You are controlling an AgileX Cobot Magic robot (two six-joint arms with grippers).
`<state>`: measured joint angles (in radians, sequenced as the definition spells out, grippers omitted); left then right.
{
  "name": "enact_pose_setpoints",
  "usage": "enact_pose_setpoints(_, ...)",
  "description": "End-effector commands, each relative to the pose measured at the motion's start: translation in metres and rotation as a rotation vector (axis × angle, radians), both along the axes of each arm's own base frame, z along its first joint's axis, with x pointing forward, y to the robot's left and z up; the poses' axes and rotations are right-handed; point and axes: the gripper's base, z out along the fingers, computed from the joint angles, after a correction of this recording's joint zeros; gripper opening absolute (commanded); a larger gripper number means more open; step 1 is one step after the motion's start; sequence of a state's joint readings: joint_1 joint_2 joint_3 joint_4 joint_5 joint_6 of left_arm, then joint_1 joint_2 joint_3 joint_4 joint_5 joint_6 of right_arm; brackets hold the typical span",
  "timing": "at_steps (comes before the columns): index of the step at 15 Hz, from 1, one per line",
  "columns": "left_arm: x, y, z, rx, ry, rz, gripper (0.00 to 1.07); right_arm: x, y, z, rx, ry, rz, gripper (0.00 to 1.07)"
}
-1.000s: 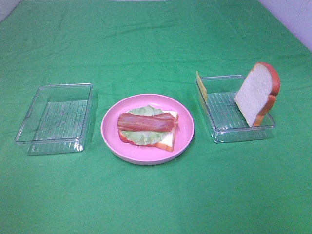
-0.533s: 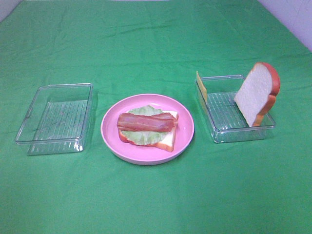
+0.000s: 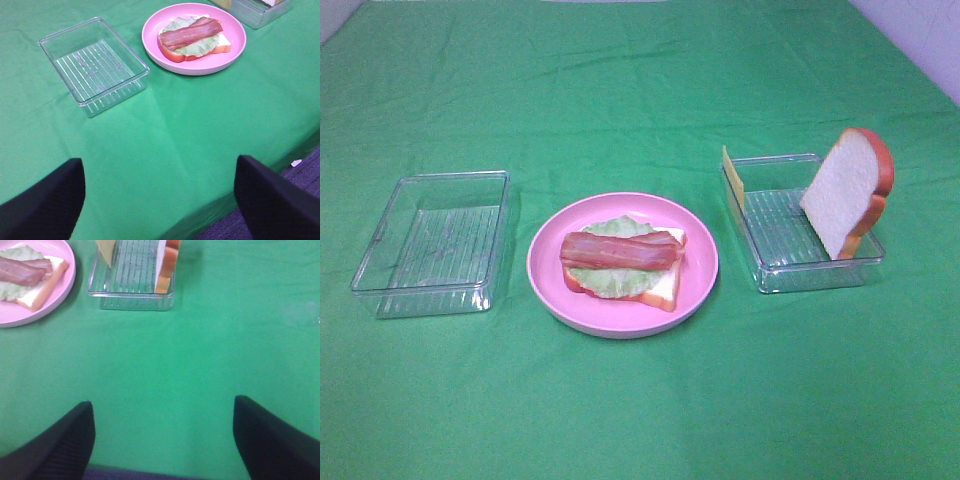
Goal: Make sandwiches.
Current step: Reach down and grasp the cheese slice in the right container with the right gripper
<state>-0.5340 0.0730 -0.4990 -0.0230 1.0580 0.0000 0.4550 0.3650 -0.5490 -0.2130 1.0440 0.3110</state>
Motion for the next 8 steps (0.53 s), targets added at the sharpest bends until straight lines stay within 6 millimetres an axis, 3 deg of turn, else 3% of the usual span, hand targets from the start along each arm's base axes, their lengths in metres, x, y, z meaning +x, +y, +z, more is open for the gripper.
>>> enact_pose_setpoints(1, -0.001, 0.0, 0.001, -0.015, -0.012, -0.012, 0.78, 0.02, 0.008, 0.007, -0.033, 0.041, -0.024, 0.72)
enact_pose_setpoints(6, -0.001, 0.0, 0.001, -0.015, -0.012, -0.012, 0.78, 0.081, 0.038, 0.022, -0.103, 0.168, -0.013, 0.7)
enact_pose_setpoints(7, -0.001, 0.0, 0.001, -0.015, -0.012, -0.012, 0.78, 0.106, 0.052, 0.026, -0.099, 0.178, -0.001, 0.7)
enact_pose_setpoints(8, -0.001, 0.0, 0.001, -0.015, -0.012, -0.012, 0.78, 0.12, 0.06, 0.028, -0.088, 0.186, 0.005, 0.7)
